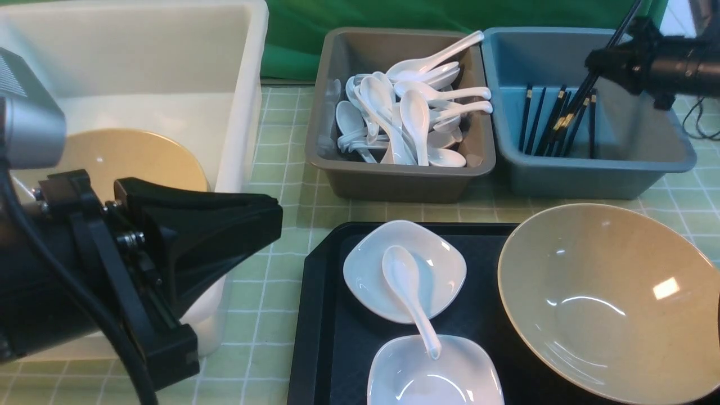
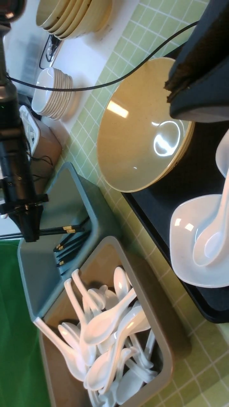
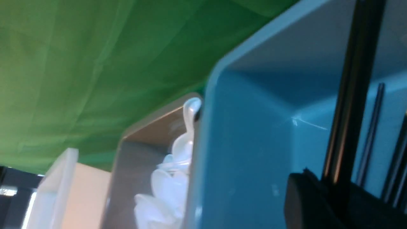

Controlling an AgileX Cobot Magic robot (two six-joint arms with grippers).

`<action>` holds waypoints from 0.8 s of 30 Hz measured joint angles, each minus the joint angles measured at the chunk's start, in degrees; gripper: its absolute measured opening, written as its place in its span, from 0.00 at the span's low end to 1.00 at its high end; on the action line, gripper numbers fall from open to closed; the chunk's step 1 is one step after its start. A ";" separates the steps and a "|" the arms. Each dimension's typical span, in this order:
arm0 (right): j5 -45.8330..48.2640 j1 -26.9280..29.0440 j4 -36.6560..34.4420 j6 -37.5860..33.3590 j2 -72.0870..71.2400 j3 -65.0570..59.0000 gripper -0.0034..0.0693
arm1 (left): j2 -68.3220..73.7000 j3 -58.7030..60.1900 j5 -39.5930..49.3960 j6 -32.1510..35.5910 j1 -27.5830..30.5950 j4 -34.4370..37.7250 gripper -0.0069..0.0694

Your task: On green table put chopsticks spoon bowls plates into blue grey white boxes.

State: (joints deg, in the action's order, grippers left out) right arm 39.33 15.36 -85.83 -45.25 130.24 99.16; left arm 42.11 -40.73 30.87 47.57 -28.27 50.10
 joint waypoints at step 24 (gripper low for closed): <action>11.05 -3.13 4.80 -21.41 -4.77 3.31 0.56 | -0.05 0.00 -0.54 -0.33 0.00 0.00 0.09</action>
State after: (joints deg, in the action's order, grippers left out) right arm 50.38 12.23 -81.03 -66.66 125.47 102.47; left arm 42.06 -40.73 30.33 47.23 -28.27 50.10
